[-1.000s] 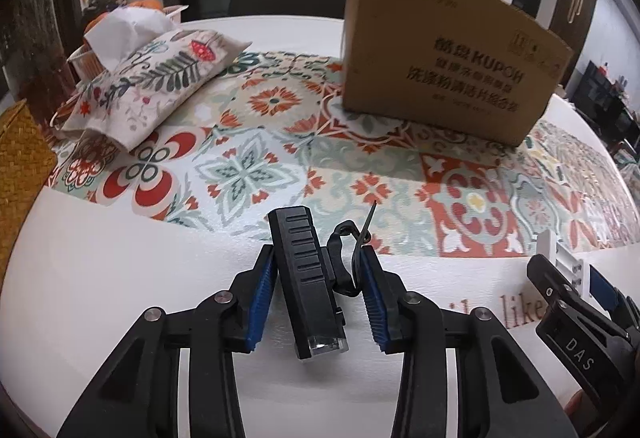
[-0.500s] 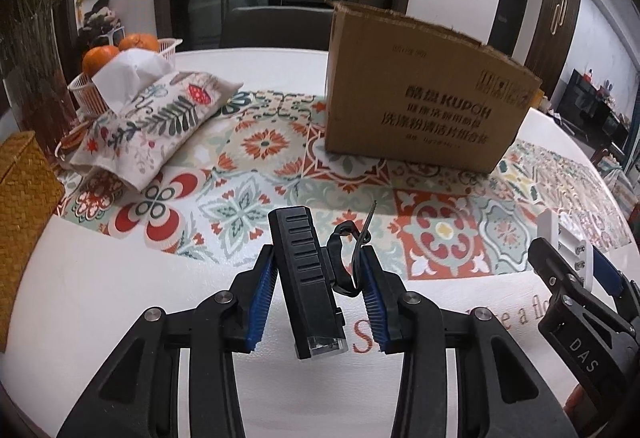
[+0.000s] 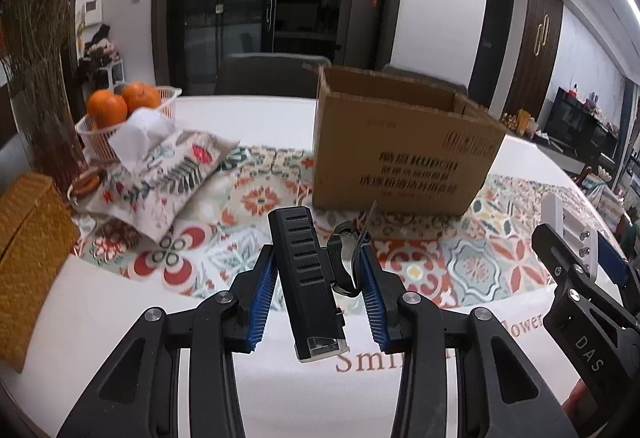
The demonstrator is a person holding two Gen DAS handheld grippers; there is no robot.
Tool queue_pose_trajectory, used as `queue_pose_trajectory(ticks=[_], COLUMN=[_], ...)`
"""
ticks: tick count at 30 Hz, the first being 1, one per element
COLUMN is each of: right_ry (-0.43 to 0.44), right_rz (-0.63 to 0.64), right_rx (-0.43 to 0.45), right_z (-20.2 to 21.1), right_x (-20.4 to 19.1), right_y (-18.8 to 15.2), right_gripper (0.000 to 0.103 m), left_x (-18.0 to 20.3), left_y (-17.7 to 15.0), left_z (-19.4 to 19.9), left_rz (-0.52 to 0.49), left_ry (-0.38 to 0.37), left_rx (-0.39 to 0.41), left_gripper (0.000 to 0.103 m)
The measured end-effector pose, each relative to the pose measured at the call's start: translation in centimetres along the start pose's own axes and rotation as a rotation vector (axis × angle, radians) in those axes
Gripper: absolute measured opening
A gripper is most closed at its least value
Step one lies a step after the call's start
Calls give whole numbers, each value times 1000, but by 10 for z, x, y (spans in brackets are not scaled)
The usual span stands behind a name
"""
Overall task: Organize rigid objects
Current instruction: 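Lift the bike light and charger and carry both over the box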
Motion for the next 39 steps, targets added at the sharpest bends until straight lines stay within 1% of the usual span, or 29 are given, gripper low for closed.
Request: queue_pose_trajectory(ticks=[11,16,25,32,39], right_ry=[2,-3,11,9,7], right_rz=[29,41,36,32,19], right_rx=[167,226,293,345,381], right_z=[20,25,22,19,10], right_x=[-8,-11,-15,-15,-5], right_y=[34,46,68,85,100], right_gripper=[87,87,87,87,87], left_x=[4,5,9,17,26], left_y=[32,48,76,100,122], left_z=[20,25,30,30,19], left_rz=[6,3,-4,-30,-48], left_ry=[-26,-40,-58,-64,-76], left_rx=[90,131,194,257,292], left_gripper=[41,41,41,41,41])
Point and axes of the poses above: each gripper's, at about its wrist camera, not at the fingertips, and z roughly against the way its jaws point, x to its right, y to its top, the point moved 1 cm from there along -z, roughly the way its jaws point, and after that the axes turned 5 degrees about y, right-handed, at the moved point
